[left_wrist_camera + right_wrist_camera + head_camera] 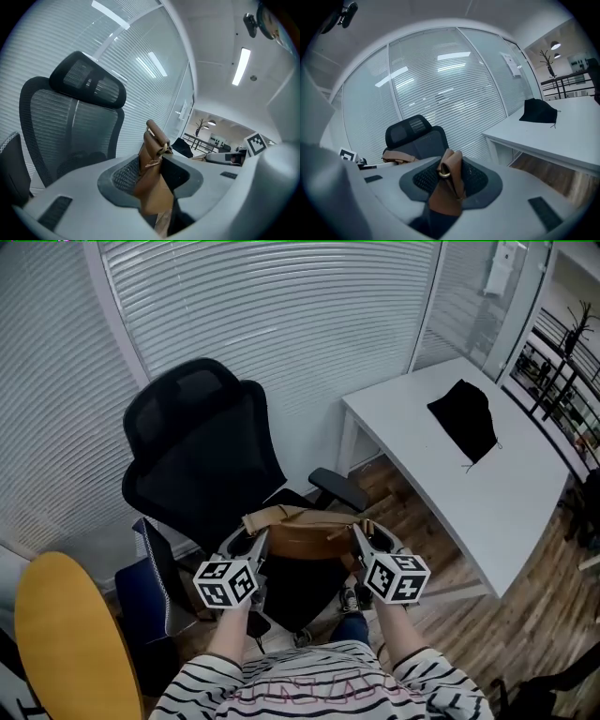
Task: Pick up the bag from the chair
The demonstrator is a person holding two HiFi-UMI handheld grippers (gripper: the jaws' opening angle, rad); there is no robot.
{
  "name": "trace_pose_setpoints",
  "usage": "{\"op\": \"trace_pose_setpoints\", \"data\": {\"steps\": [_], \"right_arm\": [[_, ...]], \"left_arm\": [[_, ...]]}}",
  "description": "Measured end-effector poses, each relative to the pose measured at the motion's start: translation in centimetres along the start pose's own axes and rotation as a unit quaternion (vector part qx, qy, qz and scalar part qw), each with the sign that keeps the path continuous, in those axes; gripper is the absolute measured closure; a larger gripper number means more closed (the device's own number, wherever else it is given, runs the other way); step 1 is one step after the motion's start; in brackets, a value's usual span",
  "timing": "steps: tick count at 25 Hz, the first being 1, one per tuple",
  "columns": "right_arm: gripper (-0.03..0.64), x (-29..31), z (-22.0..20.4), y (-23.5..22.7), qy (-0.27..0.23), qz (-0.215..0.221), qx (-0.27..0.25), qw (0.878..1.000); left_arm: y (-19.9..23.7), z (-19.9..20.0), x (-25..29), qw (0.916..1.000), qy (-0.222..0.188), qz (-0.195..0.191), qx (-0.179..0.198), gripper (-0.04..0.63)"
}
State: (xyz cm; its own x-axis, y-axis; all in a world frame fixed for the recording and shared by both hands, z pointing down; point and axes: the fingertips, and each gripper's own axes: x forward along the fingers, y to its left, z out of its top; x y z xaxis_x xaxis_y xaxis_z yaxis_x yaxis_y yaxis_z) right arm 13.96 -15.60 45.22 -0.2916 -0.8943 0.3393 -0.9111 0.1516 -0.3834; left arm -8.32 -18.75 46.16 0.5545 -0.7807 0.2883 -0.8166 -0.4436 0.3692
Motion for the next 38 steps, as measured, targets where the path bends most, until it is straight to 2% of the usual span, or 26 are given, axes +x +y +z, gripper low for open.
{"op": "trace_pose_setpoints", "data": {"steps": [16,38], "right_arm": [[0.476,-3.2,0.7,0.6,-0.02,-0.021,0.012,0.999],[0.477,-2.5,-0.1,0.2,-0.004,-0.016,0.012,1.0]], "left_arm": [[-2.2,1.5,-1.6,0.9991,0.0,-0.028,0.031,0.434],[-1.8,0.8,-1.6,0.9995,0.003,-0.01,0.029,0.436]]}}
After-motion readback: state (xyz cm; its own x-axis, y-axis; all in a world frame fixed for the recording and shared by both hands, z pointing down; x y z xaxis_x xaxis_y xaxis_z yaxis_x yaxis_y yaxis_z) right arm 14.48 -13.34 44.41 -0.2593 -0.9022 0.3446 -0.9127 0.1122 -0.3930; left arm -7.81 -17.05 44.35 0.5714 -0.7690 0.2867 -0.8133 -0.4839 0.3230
